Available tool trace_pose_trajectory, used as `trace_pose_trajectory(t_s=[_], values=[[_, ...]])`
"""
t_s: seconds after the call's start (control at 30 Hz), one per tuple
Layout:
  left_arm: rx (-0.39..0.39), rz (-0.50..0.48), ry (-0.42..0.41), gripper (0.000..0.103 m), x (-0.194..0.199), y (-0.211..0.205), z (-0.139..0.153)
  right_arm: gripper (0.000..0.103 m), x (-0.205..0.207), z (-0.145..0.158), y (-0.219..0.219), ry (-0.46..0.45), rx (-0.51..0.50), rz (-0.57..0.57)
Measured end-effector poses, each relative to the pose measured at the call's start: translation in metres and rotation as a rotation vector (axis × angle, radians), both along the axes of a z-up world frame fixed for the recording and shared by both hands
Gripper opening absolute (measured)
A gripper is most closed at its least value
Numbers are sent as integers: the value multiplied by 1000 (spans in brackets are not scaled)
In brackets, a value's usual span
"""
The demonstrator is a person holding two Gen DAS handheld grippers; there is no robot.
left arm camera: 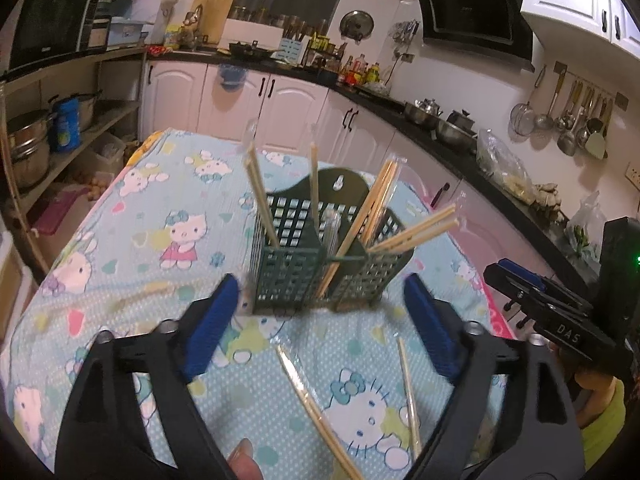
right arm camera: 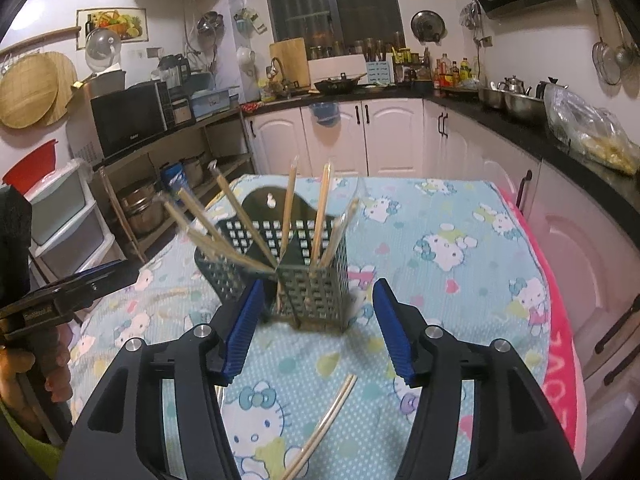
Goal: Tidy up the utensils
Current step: 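Move both open tools down to the last chopsticks on the sheet, then close the left tool on a chopstick while the right tool grasps another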
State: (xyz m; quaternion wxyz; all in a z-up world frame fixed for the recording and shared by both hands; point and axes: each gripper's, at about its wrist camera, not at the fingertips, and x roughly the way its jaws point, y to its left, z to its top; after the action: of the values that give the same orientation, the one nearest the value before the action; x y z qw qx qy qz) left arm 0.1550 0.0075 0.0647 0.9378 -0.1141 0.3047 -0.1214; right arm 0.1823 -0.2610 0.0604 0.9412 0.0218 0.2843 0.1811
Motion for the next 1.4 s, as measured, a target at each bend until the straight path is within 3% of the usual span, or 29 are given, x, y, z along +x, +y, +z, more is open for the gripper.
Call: trace_pose_trajectory(t_s=[0.4, 1.17, 1.23, 1.4], values=[[6, 12, 74, 84, -7, 3, -36, 56, -8, -38, -1, 85, 4, 4], [-4, -13, 233, 84, 0, -4, -110, 56, -1, -108, 4, 261, -15, -2], [-9, -19, 240, 81, 1, -6, -114, 56, 3, -112, 5, 271, -22, -2], [-29, -49, 272, 61, 7, -13, -124, 56, 14, -122, 10, 298, -46, -6]])
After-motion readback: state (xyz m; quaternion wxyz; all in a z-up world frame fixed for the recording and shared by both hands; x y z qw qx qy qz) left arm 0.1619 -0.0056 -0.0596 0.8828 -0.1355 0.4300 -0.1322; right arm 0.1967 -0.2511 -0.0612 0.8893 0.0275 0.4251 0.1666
